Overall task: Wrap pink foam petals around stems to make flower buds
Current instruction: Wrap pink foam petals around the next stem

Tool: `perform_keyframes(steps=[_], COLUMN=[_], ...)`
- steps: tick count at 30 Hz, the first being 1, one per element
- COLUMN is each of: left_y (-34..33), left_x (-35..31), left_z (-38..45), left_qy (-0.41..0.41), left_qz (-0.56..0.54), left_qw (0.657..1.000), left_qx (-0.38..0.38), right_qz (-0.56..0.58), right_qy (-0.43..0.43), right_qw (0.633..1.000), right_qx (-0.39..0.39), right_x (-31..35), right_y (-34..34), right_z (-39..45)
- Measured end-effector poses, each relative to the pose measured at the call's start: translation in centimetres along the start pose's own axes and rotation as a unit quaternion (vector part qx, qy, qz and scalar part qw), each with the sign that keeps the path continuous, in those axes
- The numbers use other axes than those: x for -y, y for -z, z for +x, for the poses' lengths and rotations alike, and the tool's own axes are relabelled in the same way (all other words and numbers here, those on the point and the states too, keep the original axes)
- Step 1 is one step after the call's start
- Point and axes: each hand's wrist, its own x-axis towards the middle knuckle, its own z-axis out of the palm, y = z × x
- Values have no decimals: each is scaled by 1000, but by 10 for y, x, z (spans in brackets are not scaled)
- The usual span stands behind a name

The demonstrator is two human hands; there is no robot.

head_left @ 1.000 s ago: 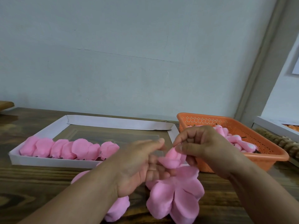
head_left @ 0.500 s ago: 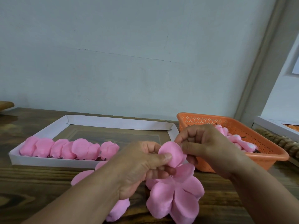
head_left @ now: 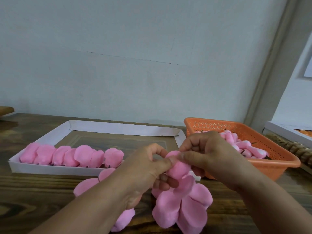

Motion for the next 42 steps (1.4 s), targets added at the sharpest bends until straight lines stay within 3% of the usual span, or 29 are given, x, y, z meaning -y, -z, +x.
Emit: perform_keyframes(steps=[8,16,25,29,42], left_y=[-3,-6,0,0,-2], left_x=[2,6,8,7,5], left_z=[0,-3,3,3,2], left_qy=[-141,-169,-50,-29,-18], left_qz=[151,252,74,4,-74], left_qw=[972,950,996,999,995], left_qx=[-114,-71,15,40,59], right_qz=[36,45,76,92,126], right_qy=[-32,-18,-17,-14,-2], right_qw=[995,994,995,994,992], right_qx=[-87,-102,-63,-50,-14], right_x=[-7,-8,-9,-9,-11], right_y=[-6,-8,-8,-7,-6], right_z=[6,7,7,7,7])
